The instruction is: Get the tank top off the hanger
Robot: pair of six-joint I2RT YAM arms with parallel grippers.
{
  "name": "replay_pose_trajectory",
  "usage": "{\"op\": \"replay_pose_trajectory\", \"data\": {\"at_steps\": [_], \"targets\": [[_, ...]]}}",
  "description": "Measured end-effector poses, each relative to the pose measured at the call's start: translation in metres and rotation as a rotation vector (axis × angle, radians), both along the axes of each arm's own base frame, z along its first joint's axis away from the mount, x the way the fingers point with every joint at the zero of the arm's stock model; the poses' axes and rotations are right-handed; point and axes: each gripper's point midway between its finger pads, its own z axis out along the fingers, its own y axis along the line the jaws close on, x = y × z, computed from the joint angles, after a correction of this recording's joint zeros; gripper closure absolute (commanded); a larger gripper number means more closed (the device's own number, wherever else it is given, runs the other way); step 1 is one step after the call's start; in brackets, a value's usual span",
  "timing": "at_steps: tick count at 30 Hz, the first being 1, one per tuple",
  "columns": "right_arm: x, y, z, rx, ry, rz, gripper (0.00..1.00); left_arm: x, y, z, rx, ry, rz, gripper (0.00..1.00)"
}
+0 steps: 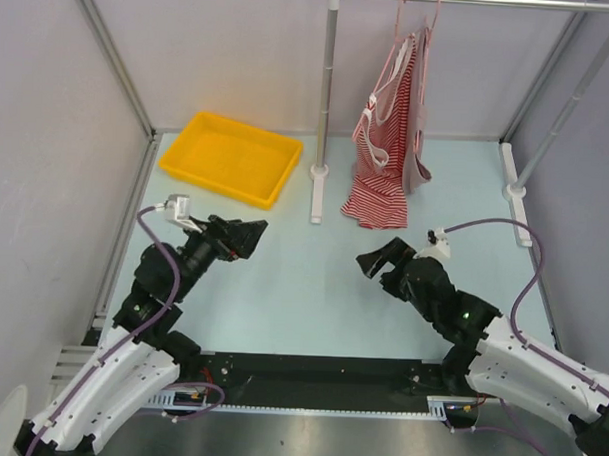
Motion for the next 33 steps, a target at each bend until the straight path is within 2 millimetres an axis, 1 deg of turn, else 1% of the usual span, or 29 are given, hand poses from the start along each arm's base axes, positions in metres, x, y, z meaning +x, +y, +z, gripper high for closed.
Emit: {"op": "replay_pose_trajectory", "data": {"at_steps": [1, 4, 5, 6, 7, 9, 11, 12, 13, 15, 16, 17, 19, 20, 22, 23, 25, 26, 27, 28, 29, 33], "targets": [[0.006, -0.01, 0.002, -0.05, 0.007, -0.038, 0.0, 0.008, 0.004, -0.016, 0.04, 0.075, 0.04, 0.01], [0.021, -0.036, 0.01, -0.19, 0.018, -0.114, 0.0, 0.016, 0.013, -0.054, 0.132, 0.224, 0.111, 0.01], [0.029, -0.044, 0.019, -0.24, 0.011, -0.133, 0.0, 0.016, 0.016, -0.068, 0.165, 0.27, 0.125, 0.01], [0.033, -0.046, 0.027, -0.262, -0.002, -0.135, 0.0, 0.014, 0.019, -0.076, 0.183, 0.296, 0.131, 0.01], [0.045, -0.058, 0.04, -0.312, -0.029, -0.153, 0.0, 0.011, 0.021, -0.082, 0.2, 0.316, 0.131, 0.0], [0.065, -0.074, 0.071, -0.376, -0.087, -0.171, 0.0, 0.005, 0.023, -0.083, 0.208, 0.319, 0.128, 0.0], [0.088, -0.094, 0.108, -0.414, -0.149, -0.221, 0.0, -0.003, 0.023, -0.077, 0.195, 0.302, 0.103, 0.01], [0.104, -0.108, 0.127, -0.438, -0.168, -0.255, 0.0, -0.007, 0.021, -0.072, 0.183, 0.286, 0.082, 0.0], [0.12, -0.122, 0.15, -0.455, -0.203, -0.29, 0.0, -0.012, 0.019, -0.068, 0.173, 0.27, 0.059, 0.01], [0.152, -0.141, 0.187, -0.489, -0.273, -0.332, 0.0, -0.02, 0.015, -0.058, 0.154, 0.229, 0.014, 0.0], [0.162, -0.146, 0.195, -0.507, -0.291, -0.333, 0.0, -0.024, 0.014, -0.055, 0.147, 0.214, -0.004, 0.01], [0.179, -0.15, 0.21, -0.529, -0.33, -0.329, 0.0, -0.027, 0.012, -0.053, 0.146, 0.202, -0.022, 0.01], [0.205, -0.148, 0.222, -0.554, -0.366, -0.293, 0.0, -0.032, 0.009, -0.051, 0.145, 0.192, -0.053, 0.01], [0.215, -0.147, 0.227, -0.562, -0.377, -0.281, 0.01, -0.034, 0.007, -0.051, 0.148, 0.19, -0.067, 0.01], [0.245, -0.14, 0.237, -0.573, -0.406, -0.244, 0.05, -0.038, 0.005, -0.051, 0.15, 0.184, -0.091, 0.01], [0.259, -0.136, 0.24, -0.574, -0.417, -0.229, 0.05, -0.041, 0.004, -0.051, 0.153, 0.18, -0.105, 0.01], [0.279, -0.129, 0.239, -0.571, -0.427, -0.206, 0.06, -0.045, 0.003, -0.051, 0.158, 0.173, -0.127, 0.0], [0.287, -0.126, 0.235, -0.57, -0.426, -0.195, 0.06, -0.046, 0.002, -0.051, 0.159, 0.17, -0.137, 0.01], [0.291, -0.123, 0.232, -0.568, -0.424, -0.185, 0.1, -0.047, 0.001, -0.051, 0.162, 0.167, -0.146, 0.01], [0.296, -0.121, 0.228, -0.568, -0.42, -0.172, 0.11, -0.048, 0.0, -0.051, 0.163, 0.166, -0.153, 0.01], [0.299, -0.119, 0.223, -0.57, -0.41, -0.162, 0.16, -0.049, -0.001, -0.052, 0.165, 0.166, -0.159, 0.01], [0.315, -0.109, 0.232, -0.551, -0.443, -0.134, 0.35, -0.052, -0.003, -0.053, 0.173, 0.166, -0.179, 0.01]]}}
